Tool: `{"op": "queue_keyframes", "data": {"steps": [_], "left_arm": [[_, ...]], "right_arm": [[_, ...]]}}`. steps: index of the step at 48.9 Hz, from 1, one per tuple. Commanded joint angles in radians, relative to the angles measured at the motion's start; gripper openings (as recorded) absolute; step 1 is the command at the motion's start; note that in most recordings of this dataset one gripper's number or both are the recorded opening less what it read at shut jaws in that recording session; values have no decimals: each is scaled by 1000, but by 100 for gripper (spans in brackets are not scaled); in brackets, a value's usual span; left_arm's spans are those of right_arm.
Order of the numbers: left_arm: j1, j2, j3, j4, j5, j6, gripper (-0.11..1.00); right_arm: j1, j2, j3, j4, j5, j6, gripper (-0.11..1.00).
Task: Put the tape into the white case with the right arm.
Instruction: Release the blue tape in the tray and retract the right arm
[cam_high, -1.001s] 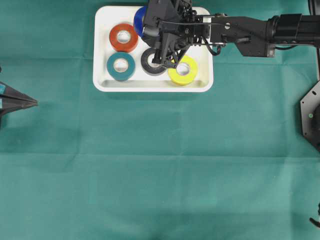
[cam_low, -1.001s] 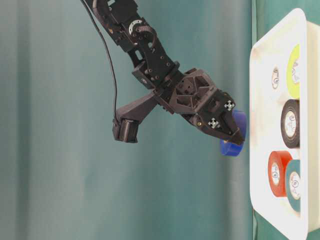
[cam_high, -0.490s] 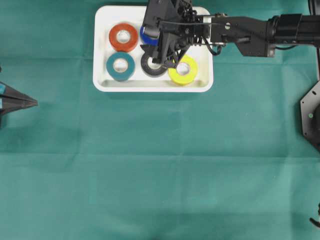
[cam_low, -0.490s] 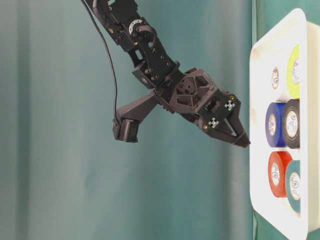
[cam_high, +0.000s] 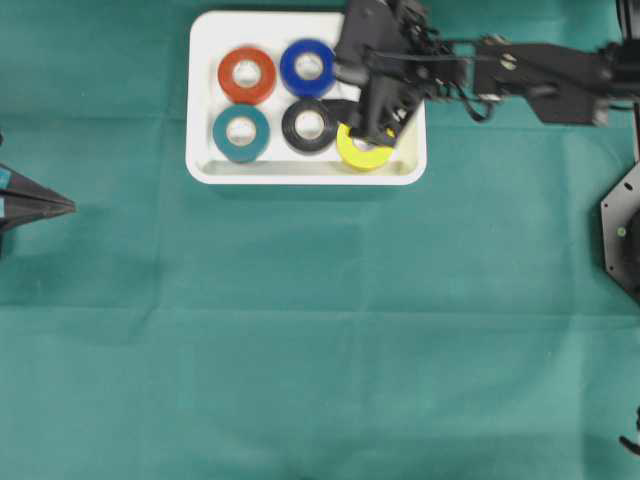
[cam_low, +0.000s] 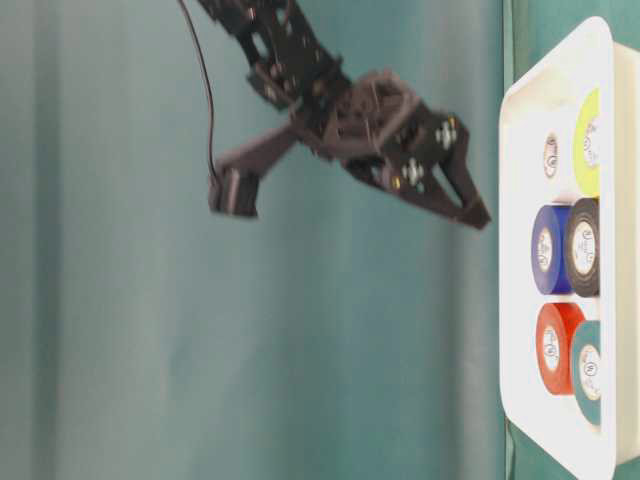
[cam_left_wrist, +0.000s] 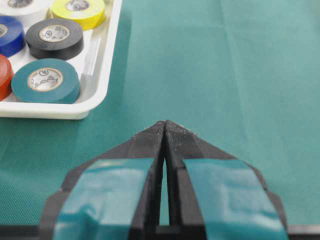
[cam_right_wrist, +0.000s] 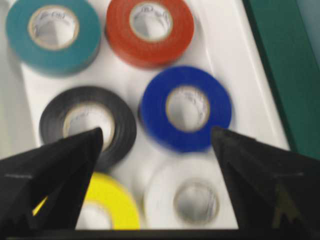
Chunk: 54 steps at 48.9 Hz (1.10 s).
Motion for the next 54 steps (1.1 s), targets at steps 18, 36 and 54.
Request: {"op": "queue_keyframes", "data": {"steps": [18,36,54], "left_arm": [[2,6,-12,-2,-5,0,0],[2,6,-12,-2,-6,0,0],[2,6,-12,-2,-5,0,0]], "right_arm": [[2,-258,262,-2,-55,2,63],[0,-505,471,-2,-71,5,63],[-8,-830,663,8,-67,9,63]]}}
